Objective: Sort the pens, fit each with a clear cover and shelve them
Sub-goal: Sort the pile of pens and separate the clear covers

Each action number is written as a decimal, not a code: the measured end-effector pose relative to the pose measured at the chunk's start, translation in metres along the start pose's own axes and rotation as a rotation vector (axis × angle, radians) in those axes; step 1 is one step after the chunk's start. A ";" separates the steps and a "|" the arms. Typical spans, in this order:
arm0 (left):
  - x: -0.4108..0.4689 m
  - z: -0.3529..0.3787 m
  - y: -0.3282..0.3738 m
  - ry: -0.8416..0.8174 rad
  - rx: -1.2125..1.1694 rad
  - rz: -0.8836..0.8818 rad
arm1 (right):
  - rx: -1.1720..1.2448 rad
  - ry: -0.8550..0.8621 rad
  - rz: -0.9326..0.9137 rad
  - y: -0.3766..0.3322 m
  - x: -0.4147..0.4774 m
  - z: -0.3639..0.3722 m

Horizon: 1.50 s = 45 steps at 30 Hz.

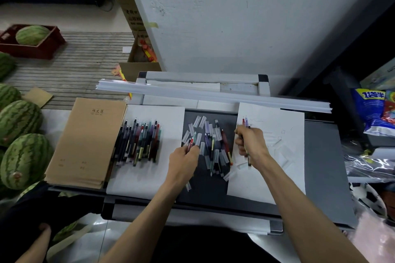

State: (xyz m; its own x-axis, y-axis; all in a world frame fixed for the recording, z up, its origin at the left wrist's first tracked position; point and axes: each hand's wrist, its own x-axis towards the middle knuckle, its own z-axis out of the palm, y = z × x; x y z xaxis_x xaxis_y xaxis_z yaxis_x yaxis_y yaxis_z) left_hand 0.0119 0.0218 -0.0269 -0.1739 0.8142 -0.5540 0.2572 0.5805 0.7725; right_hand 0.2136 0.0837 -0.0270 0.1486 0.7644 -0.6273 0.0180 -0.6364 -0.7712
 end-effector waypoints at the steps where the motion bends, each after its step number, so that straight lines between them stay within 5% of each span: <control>1: -0.001 0.000 -0.001 -0.004 -0.054 -0.023 | -0.039 0.000 -0.012 0.003 0.002 0.000; 8: 0.004 0.002 -0.009 0.001 -0.221 -0.154 | -0.675 0.090 -0.193 0.016 0.010 0.007; 16: 0.008 0.002 -0.008 0.035 -0.009 -0.067 | -0.857 0.137 -0.178 0.012 0.004 0.020; 33: 0.035 0.025 0.024 0.103 0.507 0.121 | -0.163 0.159 -0.054 0.009 -0.027 0.005; 45: 0.042 0.032 0.021 0.078 0.377 0.064 | 0.484 0.068 0.158 0.014 -0.030 0.007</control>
State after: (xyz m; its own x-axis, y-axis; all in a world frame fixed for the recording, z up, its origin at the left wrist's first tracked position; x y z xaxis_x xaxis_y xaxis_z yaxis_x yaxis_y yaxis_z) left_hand 0.0401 0.0678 -0.0434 -0.2144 0.8551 -0.4721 0.5983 0.4970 0.6285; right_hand 0.2024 0.0527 -0.0195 0.1767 0.6440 -0.7444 -0.4672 -0.6108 -0.6393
